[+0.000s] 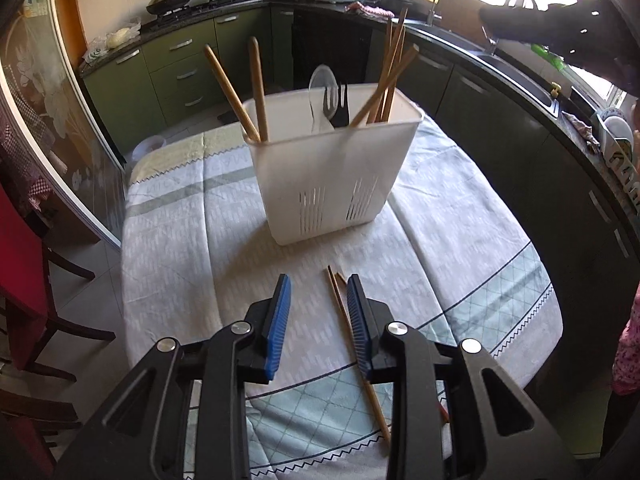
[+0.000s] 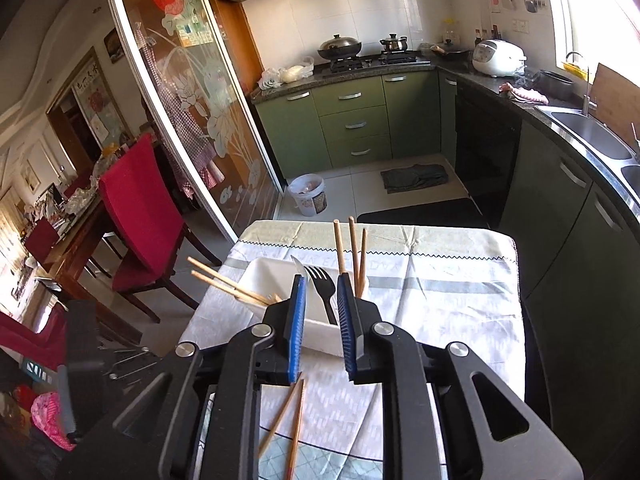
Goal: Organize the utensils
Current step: 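Drop the chopsticks into the white holder, opening left then right gripper, then grasp one of the last two chopsticks with the left gripper while the right gripper reaches the other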
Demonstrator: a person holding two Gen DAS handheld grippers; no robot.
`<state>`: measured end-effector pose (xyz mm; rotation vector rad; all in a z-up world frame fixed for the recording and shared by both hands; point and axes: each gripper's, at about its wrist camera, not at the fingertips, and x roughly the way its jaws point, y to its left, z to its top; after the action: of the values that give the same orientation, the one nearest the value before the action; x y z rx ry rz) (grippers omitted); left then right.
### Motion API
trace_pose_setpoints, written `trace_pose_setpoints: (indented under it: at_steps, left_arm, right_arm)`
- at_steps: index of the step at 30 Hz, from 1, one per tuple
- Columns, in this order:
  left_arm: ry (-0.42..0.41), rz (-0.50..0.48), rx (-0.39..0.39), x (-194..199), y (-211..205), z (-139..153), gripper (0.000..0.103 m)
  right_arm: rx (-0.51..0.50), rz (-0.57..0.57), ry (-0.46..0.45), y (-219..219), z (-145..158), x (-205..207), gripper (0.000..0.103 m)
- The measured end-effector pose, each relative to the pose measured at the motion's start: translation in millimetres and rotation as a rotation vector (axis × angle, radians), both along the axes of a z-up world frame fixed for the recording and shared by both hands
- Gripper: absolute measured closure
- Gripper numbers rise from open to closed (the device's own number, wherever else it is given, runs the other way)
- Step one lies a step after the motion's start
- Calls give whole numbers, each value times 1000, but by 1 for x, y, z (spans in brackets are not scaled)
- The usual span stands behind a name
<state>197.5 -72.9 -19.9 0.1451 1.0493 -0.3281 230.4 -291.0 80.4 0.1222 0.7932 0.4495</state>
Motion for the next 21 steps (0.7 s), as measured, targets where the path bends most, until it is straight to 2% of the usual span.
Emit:
trace_pose_setpoints:
  at_steps: [6,10,13,21]
  left_arm:
    - [204,-7,41,12,-24,-69,75]
    - [250,-9,122,16,-40,-97,75]
    - [276,4,151,19,-45,-109,75]
    - [318,22,164,23,-51,-122,75]
  right_arm:
    - [-10,-29,36,-41,-21,-31,86]
    - [-1,-59,65,-63,-35,-38,86]
    - [10,-71,80,-76,-44,-39,86]
    - [23,-42,106,-73,-57,-37,86]
